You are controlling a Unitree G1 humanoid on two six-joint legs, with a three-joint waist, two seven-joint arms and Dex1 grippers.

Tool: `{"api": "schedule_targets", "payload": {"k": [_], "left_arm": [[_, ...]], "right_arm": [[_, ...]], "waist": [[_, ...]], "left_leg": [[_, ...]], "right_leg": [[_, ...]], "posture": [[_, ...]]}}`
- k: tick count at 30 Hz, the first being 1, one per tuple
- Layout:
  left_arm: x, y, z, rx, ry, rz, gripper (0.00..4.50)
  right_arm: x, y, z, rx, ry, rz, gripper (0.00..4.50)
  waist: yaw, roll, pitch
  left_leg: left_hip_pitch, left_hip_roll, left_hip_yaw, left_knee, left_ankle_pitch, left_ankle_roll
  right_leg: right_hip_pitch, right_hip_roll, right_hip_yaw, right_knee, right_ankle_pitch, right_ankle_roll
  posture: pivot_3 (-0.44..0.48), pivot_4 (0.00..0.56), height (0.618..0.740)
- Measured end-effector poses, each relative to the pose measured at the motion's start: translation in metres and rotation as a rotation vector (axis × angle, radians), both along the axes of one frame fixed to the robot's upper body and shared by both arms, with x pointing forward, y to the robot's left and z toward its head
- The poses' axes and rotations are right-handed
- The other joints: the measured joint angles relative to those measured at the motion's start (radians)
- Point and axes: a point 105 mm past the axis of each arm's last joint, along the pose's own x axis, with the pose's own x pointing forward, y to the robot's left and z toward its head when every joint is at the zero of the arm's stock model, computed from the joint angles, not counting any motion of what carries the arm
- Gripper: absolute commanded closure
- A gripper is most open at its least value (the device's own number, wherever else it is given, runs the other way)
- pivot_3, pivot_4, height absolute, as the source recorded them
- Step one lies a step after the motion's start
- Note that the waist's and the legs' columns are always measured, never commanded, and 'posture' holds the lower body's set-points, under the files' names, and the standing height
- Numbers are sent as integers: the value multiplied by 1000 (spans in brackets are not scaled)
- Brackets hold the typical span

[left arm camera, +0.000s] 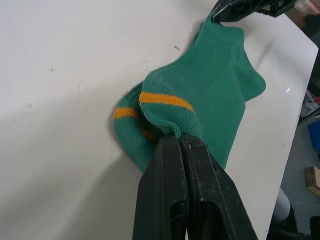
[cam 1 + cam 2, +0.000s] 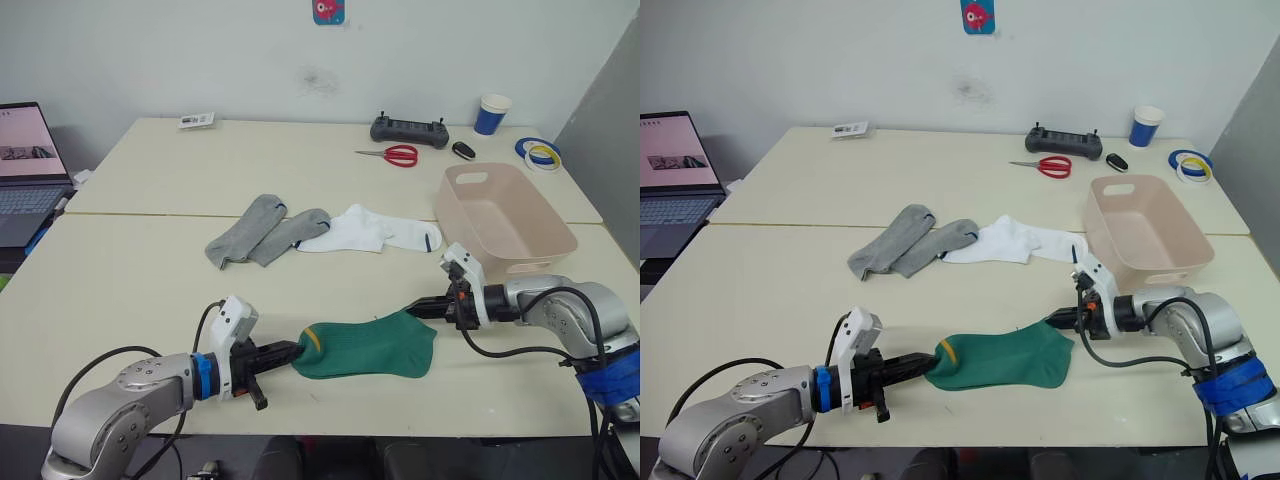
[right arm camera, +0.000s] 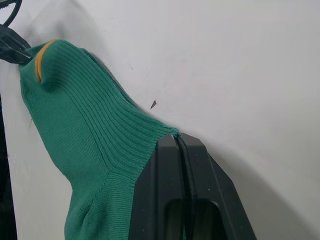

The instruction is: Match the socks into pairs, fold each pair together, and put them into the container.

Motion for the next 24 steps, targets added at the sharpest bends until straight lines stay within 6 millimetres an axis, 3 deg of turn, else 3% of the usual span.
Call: {"api": "schedule_targets", "payload": {"k": [14, 16, 18, 22, 24], "left_arm": [[5, -4, -10, 55, -39, 19, 4500], [4, 0, -12, 80, -39, 20, 4500], [3, 1, -12, 88, -36, 7, 4104], [3, 2, -11, 93, -52, 0, 2975], [2, 5, -10, 95, -55, -3, 2335]], "right_arm": [[3, 5, -4, 7, -9, 6, 4470], [3, 5, -3, 6, -19, 11, 4077], [4, 5, -2, 5, -30, 14, 3686], [7, 4, -1, 7, -50, 1, 2303], [9, 3, 5, 41, -63, -14, 2259]], "waist": [[0, 0, 0], [0, 0, 0], [0, 0, 0], [0, 0, 0], [0, 0, 0]], "left_leg": [[0, 0, 0, 0, 0, 0], [0, 0, 0, 0, 0, 0], [0, 0, 0, 0, 0, 0], [0, 0, 0, 0, 0, 0], [0, 0, 0, 0, 0, 0]], "right_leg": [[0, 0, 0, 0, 0, 0], [0, 0, 0, 0, 0, 0], [0, 0, 0, 0, 0, 0], [0, 0, 0, 0, 0, 0], [0, 0, 0, 0, 0, 0]], "posture": [[0, 150, 740], [0, 150, 740], [0, 150, 740], [0, 150, 740], [0, 150, 740]]}}
